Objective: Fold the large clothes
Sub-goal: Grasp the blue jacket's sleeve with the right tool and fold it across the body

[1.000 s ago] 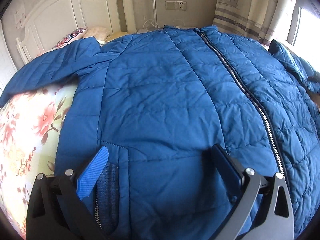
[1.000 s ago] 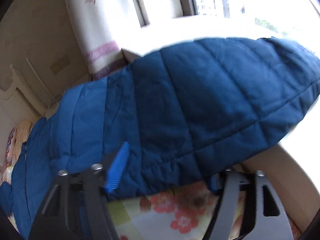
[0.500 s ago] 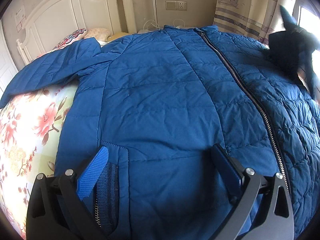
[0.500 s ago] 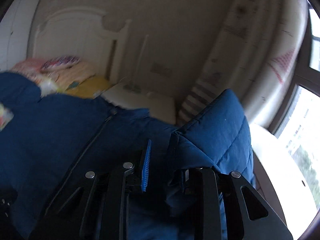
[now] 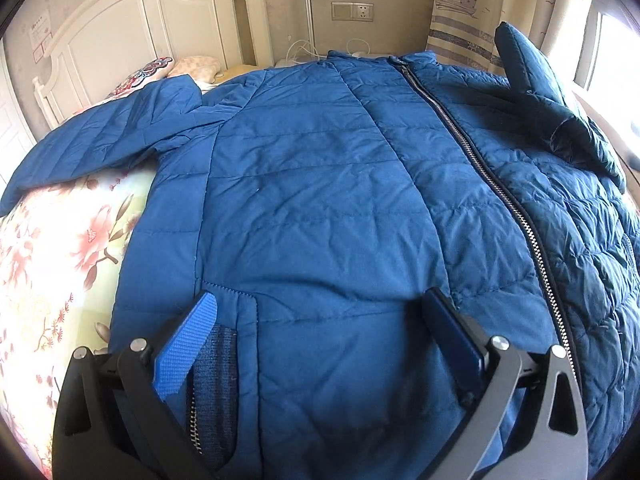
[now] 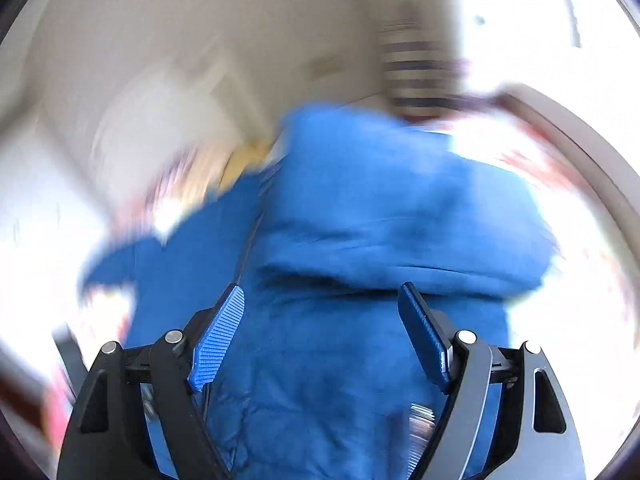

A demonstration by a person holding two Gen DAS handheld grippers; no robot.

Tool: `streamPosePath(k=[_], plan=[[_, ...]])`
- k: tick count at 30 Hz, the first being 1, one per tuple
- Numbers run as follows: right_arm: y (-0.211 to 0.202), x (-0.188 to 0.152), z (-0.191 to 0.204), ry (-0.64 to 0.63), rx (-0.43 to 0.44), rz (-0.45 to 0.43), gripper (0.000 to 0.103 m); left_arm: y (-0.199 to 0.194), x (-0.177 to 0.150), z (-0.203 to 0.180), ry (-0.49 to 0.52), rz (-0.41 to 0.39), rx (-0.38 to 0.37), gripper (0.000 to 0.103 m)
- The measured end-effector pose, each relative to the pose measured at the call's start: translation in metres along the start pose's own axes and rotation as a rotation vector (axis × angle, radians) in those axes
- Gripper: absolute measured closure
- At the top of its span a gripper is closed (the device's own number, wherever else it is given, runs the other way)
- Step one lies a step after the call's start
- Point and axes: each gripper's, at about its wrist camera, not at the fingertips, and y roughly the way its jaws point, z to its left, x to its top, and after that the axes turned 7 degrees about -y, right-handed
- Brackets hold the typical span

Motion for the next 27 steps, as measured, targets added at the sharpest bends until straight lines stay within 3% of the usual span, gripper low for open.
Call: streamPosePath(k=[2,5,9,10,11,12,15,19,22,23,24,25,26,27], plan=[[-0.014,-0.003,-0.07,0.249,-0.01,-0.021,0.026,-0.001,-0.001,0.0,0.002,-0.001,0.002,0.002],[-0.003,-0.01,-0.128,0.405,0.017,0.006,0.027,-0.001,-0.001,0.0,0.002,-0.002,0.003,0.002],[0.025,-0.003,-0.142,0.44,0.014,0.029,0.031,-0.001,-0.001,0.0,0.002,-0.001,0.002,0.002],[0.029,0.001,-0.144,0.444,0.0,0.026,0.035,-0.001,-0.001,0.0,0.002,-0.001,0.002,0.002],[0.038,0.006,-0.136,0.446,-0.011,0.014,0.047,-0.001,-0.001,0.0,0.002,-0.002,0.002,0.002],[0.036,0.018,-0.133,0.415,-0.057,-0.027,0.06,-0.001,-0.001,0.0,0.002,-0.002,0.002,0.002],[0.031,0.039,-0.068,0.208,-0.149,-0.13,0.077,-0.001,-0.001,0.0,0.003,-0.002,0.004,0.002],[0.017,0.059,0.067,-0.274,-0.176,-0.273,0.078,-0.001,0.0,0.0,0.002,-0.003,0.005,0.002],[0.03,0.048,0.158,-0.567,-0.069,-0.247,0.077,-0.001,0.0,0.0,0.0,-0.003,0.003,0.002],[0.043,0.042,0.187,-0.659,-0.016,-0.198,0.069,-0.001,0.0,0.0,-0.001,-0.003,0.002,0.002],[0.05,0.035,0.2,-0.7,0.017,-0.169,0.045,-0.001,0.0,0.0,-0.003,-0.003,-0.001,0.002],[0.057,0.027,0.215,-0.737,0.058,-0.134,0.032,-0.001,0.0,0.001,-0.004,-0.003,-0.004,0.002],[0.057,0.02,0.222,-0.753,0.095,-0.125,0.023,-0.001,0.0,0.001,-0.006,-0.003,-0.007,0.002],[0.05,0.011,0.224,-0.757,0.136,-0.129,0.023,-0.001,0.0,0.002,-0.009,-0.004,-0.01,0.002]])
